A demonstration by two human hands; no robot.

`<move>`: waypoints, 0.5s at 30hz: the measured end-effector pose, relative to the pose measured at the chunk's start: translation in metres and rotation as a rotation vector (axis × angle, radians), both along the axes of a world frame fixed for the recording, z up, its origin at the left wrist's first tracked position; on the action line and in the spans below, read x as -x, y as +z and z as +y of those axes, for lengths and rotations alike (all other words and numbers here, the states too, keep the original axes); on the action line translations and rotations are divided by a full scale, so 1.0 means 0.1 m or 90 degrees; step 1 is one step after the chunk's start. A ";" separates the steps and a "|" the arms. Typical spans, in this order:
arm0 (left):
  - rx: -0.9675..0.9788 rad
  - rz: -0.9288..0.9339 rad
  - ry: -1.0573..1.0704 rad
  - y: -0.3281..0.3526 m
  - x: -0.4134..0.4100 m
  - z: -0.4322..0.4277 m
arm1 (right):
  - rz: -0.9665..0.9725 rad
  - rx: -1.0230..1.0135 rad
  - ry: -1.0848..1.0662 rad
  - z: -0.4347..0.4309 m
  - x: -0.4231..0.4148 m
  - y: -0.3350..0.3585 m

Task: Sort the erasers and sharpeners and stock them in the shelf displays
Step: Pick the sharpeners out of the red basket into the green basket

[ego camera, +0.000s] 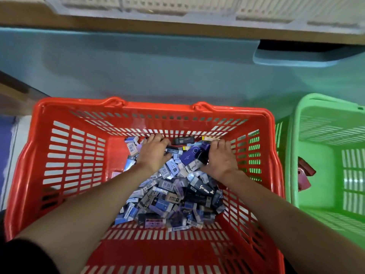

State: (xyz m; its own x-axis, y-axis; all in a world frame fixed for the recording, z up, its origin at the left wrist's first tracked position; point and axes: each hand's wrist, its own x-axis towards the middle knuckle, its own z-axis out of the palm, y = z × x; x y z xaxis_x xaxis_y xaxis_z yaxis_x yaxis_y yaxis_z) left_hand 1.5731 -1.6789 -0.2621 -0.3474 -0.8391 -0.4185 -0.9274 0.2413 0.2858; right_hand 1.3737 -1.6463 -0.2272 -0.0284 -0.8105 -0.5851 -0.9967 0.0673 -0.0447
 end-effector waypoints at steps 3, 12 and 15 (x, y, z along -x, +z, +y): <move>0.039 0.100 -0.021 0.06 -0.05 0.03 | -0.104 0.013 -0.048 0.11 -0.01 -0.02; 0.001 0.129 -0.065 0.04 0.23 0.02 | -0.189 0.079 -0.342 0.27 -0.20 -0.09; 0.021 0.105 -0.010 0.00 0.32 0.04 | -0.230 0.081 -0.348 0.28 -0.21 -0.06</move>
State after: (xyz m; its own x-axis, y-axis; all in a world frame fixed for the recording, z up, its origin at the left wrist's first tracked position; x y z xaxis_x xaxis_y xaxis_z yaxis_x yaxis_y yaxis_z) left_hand 1.5408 -1.6753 -0.2617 -0.4225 -0.8453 -0.3269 -0.8645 0.2675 0.4255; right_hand 1.3947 -1.6182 -0.2335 -0.2754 -0.7981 -0.5358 -0.7414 0.5311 -0.4101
